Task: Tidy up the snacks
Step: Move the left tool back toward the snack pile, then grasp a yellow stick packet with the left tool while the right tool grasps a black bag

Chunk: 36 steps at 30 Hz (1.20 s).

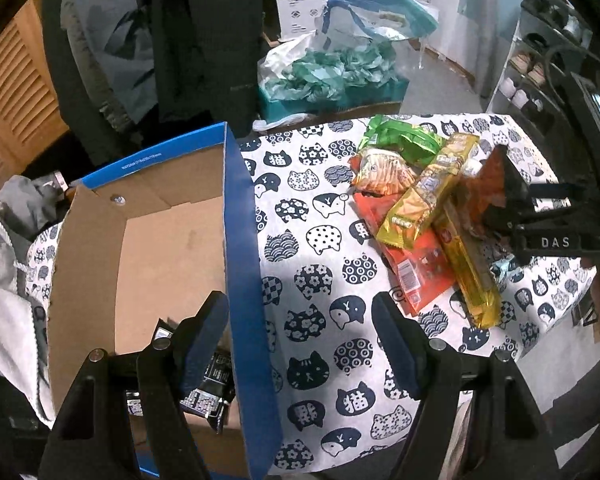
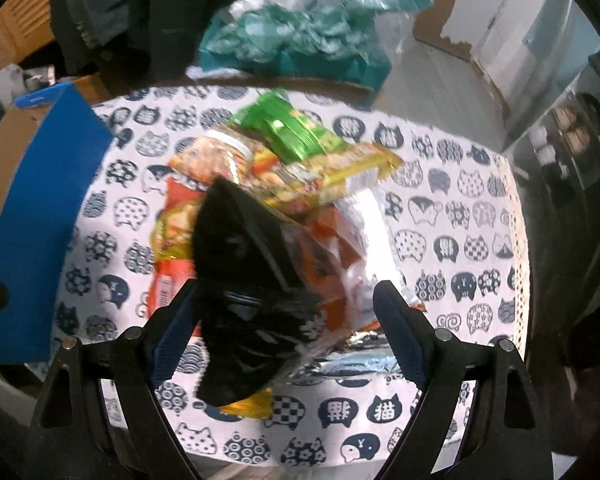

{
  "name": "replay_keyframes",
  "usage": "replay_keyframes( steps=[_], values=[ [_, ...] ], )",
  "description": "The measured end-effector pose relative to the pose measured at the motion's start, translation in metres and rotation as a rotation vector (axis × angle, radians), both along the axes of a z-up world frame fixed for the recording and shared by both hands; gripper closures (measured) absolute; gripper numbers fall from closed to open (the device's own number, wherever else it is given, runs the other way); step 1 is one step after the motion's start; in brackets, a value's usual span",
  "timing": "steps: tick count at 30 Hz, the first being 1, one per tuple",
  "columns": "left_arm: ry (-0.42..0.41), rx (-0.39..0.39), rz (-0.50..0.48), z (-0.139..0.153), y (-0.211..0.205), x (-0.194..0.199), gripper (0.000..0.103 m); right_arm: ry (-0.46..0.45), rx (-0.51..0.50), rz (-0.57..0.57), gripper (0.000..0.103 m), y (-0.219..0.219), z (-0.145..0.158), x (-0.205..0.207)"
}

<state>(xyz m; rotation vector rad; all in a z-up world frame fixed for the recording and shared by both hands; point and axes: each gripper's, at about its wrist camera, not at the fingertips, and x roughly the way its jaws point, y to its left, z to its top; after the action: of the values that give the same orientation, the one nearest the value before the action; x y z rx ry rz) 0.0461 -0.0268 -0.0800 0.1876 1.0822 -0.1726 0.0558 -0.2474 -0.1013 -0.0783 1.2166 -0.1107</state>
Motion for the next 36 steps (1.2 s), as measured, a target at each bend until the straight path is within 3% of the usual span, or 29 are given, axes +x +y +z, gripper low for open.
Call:
replay_keyframes(
  steps=[7,12,16,23,32,36],
  values=[
    [0.002,-0.012,-0.023,0.000,-0.014,0.007,0.027,0.024,0.014,-0.084,0.018,-0.032,-0.009,-0.006],
    [0.016,-0.007,-0.058,-0.006,-0.029,0.012,0.025,0.013,0.106,-0.114,0.018,-0.051,-0.011,-0.007],
    [0.027,0.002,-0.079,-0.012,-0.043,0.020,0.025,0.000,0.102,-0.061,0.018,-0.048,-0.011,-0.005],
    [0.048,-0.021,-0.097,-0.022,-0.065,0.045,0.025,-0.005,0.047,0.129,0.018,-0.030,-0.025,0.012],
    [0.092,-0.090,-0.130,-0.036,-0.088,0.067,0.025,-0.027,0.056,0.208,0.018,-0.032,-0.032,0.017],
    [0.111,-0.104,-0.157,-0.045,-0.105,0.076,0.025,-0.045,0.057,0.240,0.027,-0.033,-0.031,0.013]
  ],
)
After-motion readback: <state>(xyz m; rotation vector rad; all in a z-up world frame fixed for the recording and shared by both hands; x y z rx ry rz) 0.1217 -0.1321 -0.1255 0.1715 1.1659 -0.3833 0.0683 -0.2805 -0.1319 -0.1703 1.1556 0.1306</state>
